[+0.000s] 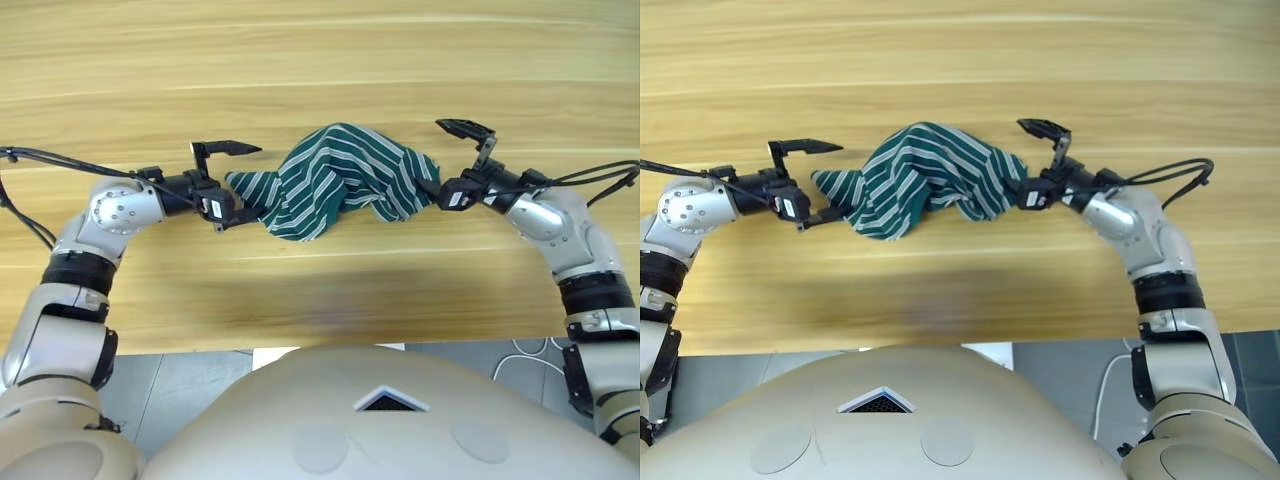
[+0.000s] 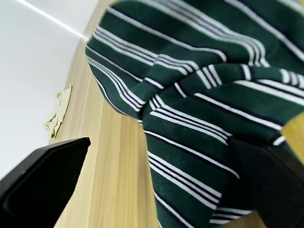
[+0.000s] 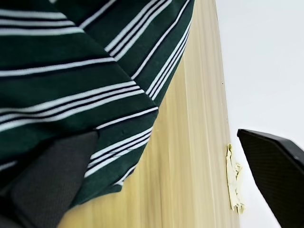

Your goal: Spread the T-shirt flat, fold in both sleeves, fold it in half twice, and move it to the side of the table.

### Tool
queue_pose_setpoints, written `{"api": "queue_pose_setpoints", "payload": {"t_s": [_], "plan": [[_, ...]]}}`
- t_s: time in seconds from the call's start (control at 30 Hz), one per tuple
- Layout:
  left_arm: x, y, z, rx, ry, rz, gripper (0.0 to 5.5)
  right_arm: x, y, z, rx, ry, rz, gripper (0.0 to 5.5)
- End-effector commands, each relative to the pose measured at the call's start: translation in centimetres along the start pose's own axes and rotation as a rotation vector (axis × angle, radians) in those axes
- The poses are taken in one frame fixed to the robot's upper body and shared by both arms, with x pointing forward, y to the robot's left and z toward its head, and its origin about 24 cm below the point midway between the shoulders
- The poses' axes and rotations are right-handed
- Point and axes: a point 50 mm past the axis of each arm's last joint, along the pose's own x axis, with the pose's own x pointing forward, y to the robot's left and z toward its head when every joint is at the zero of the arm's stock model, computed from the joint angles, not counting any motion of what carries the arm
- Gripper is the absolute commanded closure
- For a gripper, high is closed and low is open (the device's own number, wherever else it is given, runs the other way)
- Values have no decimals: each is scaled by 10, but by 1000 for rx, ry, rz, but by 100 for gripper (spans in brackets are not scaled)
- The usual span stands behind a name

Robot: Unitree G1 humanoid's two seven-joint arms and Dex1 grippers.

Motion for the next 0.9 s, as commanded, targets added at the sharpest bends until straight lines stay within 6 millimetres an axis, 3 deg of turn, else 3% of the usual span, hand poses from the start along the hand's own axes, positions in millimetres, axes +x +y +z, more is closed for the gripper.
{"api": "queue_pose_setpoints", "payload": {"t_s": [0.03,0.27,0.43,0.6,0.73,0.8,0.9], "plan": [[-5,-12,-28,76,251,-162,12,-4,5,-1,-39,18,68,10],[-24,3,-34,129,307,-81,12,-28,-17,-21,-97,140,29,10],[-18,-4,-23,114,209,-56,12,-27,-17,-23,-85,150,10,10],[-18,5,-12,99,126,13,12,-29,-18,-26,-84,163,-12,10],[-17,10,-7,96,93,29,12,-36,-50,-15,-83,105,-193,10],[-17,10,-6,98,91,24,12,-38,-65,0,-80,24,-286,10],[-18,10,-7,103,108,17,12,-24,-60,24,-49,-101,-262,10]]}}
